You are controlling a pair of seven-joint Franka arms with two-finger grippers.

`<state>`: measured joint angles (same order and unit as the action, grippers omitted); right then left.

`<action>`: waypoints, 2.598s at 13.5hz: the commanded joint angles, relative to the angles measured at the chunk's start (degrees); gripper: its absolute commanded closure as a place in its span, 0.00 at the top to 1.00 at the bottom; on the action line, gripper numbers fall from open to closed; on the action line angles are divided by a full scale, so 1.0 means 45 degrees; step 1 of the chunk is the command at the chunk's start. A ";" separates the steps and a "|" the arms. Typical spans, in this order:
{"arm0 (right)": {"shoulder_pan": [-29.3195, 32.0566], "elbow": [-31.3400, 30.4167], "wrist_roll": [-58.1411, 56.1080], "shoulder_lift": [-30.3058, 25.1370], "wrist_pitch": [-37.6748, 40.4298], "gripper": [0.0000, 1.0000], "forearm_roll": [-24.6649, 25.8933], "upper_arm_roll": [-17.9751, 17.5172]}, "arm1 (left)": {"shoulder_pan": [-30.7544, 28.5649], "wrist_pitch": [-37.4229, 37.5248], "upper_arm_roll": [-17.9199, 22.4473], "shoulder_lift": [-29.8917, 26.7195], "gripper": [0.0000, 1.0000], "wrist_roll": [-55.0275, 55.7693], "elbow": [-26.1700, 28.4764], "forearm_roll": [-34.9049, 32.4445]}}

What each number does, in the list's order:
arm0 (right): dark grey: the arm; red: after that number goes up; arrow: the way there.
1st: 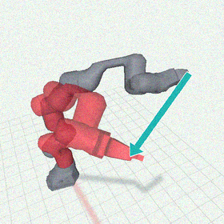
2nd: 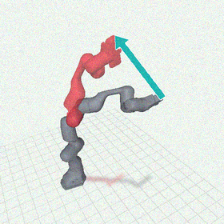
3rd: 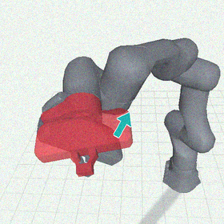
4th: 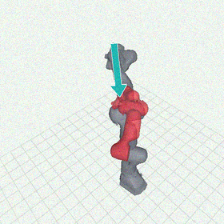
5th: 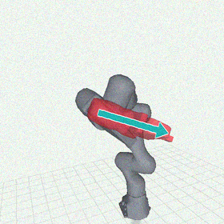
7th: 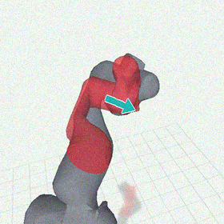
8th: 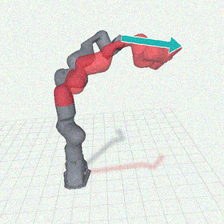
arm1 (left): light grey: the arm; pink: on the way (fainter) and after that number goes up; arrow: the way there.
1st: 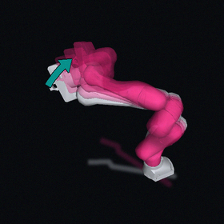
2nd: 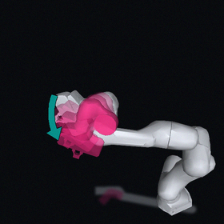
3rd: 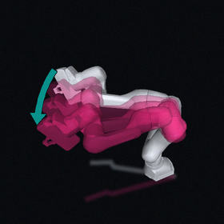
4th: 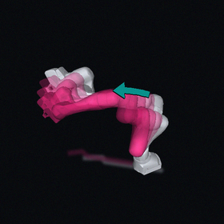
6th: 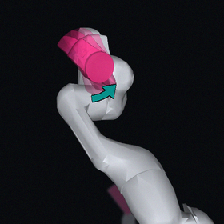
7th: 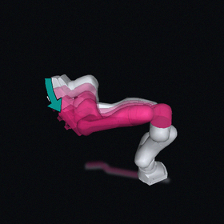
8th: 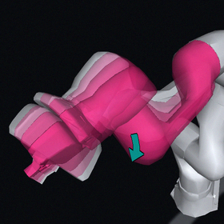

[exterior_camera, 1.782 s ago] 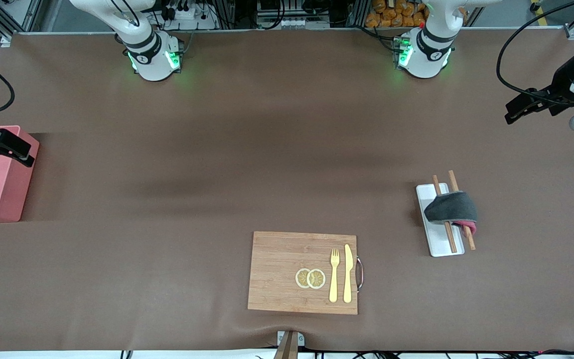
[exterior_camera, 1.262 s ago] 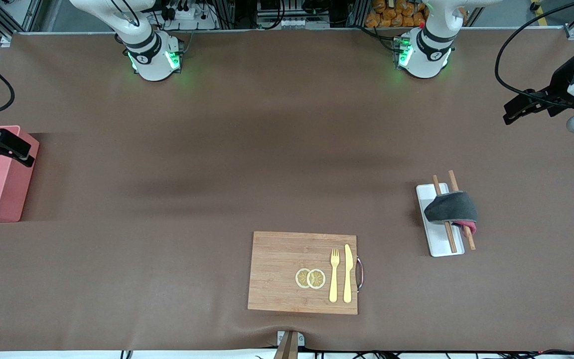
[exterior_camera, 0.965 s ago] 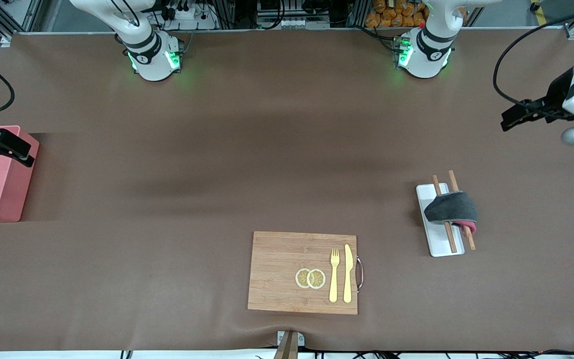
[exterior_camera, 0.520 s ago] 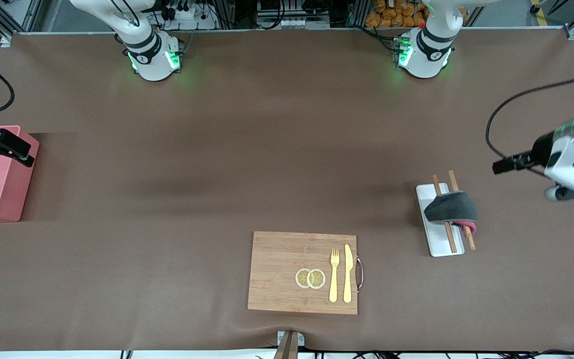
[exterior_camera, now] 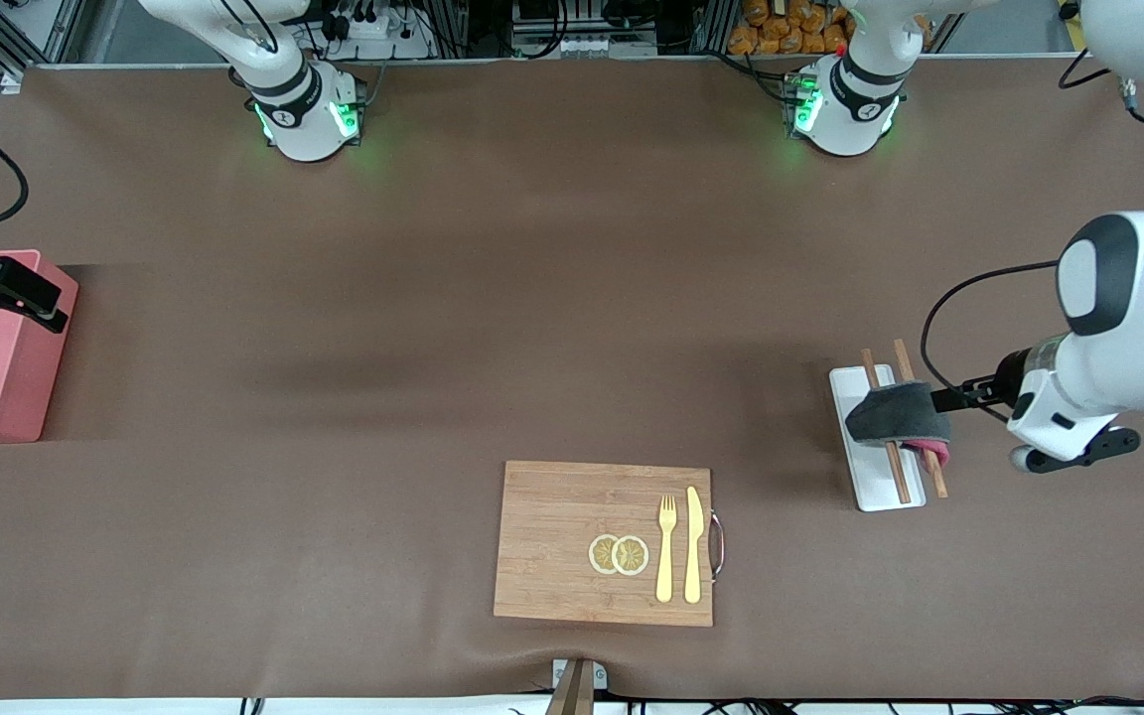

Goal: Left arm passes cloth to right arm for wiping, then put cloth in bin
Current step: 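Move the left gripper down toward the grey cloth on the chopsticks, then grasp the grey-and-pink cloth with the left gripper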

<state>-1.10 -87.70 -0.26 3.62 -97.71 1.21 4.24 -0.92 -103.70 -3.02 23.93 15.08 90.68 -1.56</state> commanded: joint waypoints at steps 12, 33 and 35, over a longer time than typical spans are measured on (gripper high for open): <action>0.0204 0.0133 0.0155 0.0094 -0.0006 1.00 0.0025 -0.0103 | 0.0127 -0.0158 -0.0130 0.1461 0.63 0.0066 -0.0092 -0.0064; 0.0205 0.0113 0.0097 0.0269 -0.0006 1.00 0.0044 -0.0103 | 0.0127 -0.0158 -0.0130 0.1578 0.00 0.0027 -0.0190 -0.0045; 0.0166 0.0113 0.0077 0.0367 0.0111 1.00 0.0063 -0.0103 | 0.0127 -0.0158 -0.0130 0.1539 0.00 0.0027 -0.0209 -0.0064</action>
<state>-0.74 -87.73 -0.26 4.39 -97.70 1.21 4.32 -0.29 -104.11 -3.64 30.46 15.06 90.38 -1.56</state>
